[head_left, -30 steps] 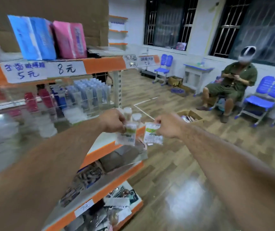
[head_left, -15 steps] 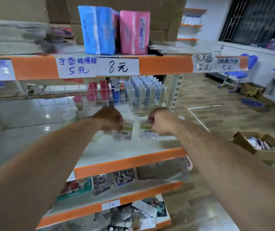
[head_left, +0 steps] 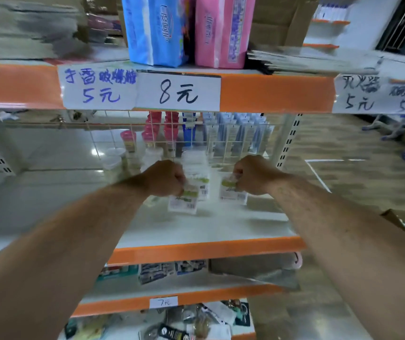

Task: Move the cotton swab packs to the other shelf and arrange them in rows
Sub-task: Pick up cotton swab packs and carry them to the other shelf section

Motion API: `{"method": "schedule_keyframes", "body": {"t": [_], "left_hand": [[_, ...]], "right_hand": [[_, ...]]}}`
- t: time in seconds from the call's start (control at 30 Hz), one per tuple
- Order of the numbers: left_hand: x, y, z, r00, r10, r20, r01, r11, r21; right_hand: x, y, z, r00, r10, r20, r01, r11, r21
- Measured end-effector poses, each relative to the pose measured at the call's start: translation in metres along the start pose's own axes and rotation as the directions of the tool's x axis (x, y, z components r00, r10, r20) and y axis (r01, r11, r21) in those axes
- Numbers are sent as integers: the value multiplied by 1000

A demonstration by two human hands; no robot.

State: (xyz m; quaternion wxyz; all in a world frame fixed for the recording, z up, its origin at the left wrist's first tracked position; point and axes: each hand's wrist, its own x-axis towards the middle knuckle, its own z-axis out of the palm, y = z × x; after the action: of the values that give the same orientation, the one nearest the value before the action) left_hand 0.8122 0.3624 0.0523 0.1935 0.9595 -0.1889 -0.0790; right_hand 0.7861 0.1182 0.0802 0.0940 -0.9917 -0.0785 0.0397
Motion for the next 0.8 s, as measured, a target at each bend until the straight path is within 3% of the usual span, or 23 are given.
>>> {"method": "schedule_keyframes", "body": {"t": [0.6, 0.8], "left_hand": [[37, 16, 32, 989, -106, -108, 107, 994, 4], [45, 9, 45, 982, -68, -179, 95, 984, 151]], "right_hand": [[48, 46, 4, 997, -52, 49, 54, 998, -39], [52, 54, 7, 998, -43, 53, 44, 999, -11]]}}
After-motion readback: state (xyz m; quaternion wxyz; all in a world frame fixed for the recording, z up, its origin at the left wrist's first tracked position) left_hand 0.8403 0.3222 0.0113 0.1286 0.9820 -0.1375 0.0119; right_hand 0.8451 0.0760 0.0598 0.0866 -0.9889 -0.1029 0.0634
